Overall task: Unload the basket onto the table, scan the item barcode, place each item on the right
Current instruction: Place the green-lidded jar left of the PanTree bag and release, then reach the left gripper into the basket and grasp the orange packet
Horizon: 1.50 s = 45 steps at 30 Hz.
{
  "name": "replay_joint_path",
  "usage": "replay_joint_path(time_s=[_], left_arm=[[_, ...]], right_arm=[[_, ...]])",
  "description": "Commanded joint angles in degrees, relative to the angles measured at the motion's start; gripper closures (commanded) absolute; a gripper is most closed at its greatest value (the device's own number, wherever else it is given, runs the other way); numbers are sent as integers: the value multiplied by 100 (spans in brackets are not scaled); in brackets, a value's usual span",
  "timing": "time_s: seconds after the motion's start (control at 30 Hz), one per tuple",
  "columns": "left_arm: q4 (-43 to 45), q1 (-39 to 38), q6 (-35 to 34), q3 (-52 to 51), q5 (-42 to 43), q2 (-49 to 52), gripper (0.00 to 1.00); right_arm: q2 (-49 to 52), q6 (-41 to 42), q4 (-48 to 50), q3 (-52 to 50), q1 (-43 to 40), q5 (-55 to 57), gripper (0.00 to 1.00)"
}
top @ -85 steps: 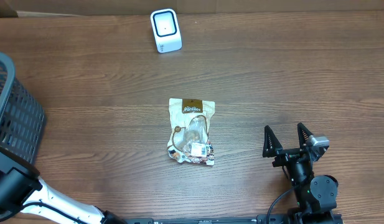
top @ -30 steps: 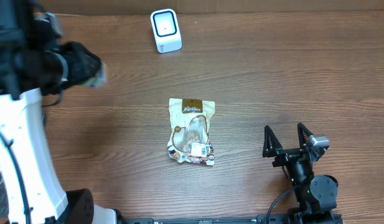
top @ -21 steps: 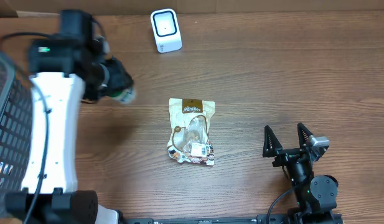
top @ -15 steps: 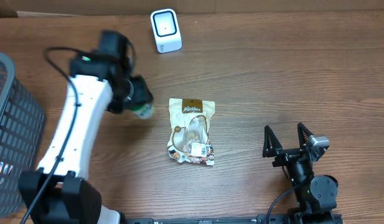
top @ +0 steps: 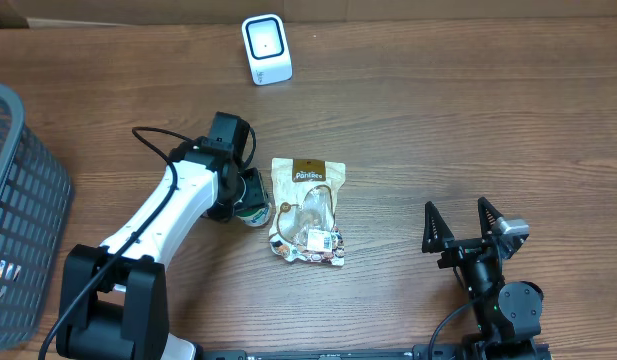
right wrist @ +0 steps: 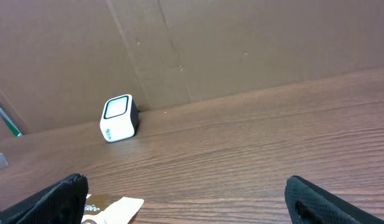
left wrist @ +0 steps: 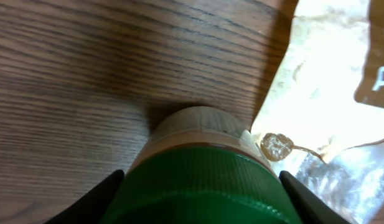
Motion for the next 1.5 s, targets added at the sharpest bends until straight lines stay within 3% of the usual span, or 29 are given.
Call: replay_joint_path(time_s=[0.0,0.17,0.3,0.6,0.73,0.87,1.07,1.27,1.47], left_arm=[[92,-101,-131,-83,-42,-37,29],[153,-151,-129,-83,-42,-37,12],[-70,-26,-105,299,-138,-57,8],[-2645,1005,125,4002,-872,-431,5],[-3801,1969,129,5672,-1200,-549,3],[-4282,3357,129,6612,-1368,-656,4],[-4253,5372,133,6437,-1390,-619,27],[-3915,6485,168,5648,-1338,-111,30],[-3456,6765,393,4693,-1401,310,30]], right_arm=[[-61,13,35,-61,-20,4,0],[-61,13,35,-59,-20,4,0],[-61,13,35,-61,-20,4,0],[-61,13,35,-61,-20,4,0],[-61,13,35,-59,-20,4,0],[-61,13,35,-61,-20,4,0],[-61,13,35,-61,-20,4,0],[-61,13,35,-59,-20,4,0],[-61,13,35,-59,-20,4,0]])
